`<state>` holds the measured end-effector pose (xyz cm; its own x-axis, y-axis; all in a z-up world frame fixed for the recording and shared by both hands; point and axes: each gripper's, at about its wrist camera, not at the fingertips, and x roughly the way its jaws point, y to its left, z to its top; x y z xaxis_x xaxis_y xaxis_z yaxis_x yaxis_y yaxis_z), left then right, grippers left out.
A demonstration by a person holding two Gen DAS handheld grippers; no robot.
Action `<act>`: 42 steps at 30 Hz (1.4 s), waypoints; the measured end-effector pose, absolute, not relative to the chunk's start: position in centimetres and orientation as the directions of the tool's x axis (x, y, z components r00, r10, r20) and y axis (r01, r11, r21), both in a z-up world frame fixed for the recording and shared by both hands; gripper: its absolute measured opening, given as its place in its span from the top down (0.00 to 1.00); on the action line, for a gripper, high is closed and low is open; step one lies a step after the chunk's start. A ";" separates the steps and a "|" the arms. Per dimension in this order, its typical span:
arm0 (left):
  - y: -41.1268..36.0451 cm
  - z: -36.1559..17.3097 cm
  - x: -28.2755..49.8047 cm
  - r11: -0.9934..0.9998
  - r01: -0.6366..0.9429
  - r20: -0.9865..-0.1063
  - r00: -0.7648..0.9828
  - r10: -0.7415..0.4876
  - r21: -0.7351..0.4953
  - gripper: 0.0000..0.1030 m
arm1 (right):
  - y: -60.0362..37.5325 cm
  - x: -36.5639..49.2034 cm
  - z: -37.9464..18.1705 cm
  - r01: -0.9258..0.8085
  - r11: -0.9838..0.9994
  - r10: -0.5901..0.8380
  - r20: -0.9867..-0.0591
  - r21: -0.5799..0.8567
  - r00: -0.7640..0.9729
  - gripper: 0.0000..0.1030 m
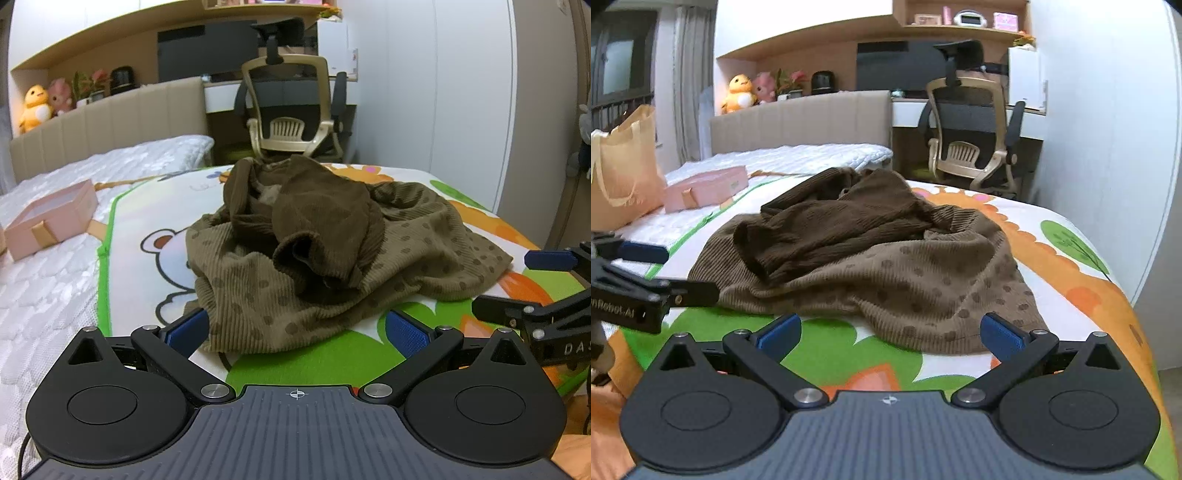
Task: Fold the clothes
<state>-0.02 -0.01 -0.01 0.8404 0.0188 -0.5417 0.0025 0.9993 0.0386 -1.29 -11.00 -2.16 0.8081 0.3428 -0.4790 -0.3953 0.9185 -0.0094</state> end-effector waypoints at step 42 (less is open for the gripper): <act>-0.1 -0.2 -0.4 0.999 -0.012 -0.557 0.830 0.027 0.030 0.00 | -10.9 -0.9 -2.4 -0.398 0.916 0.369 -0.490 0.047 0.790 0.00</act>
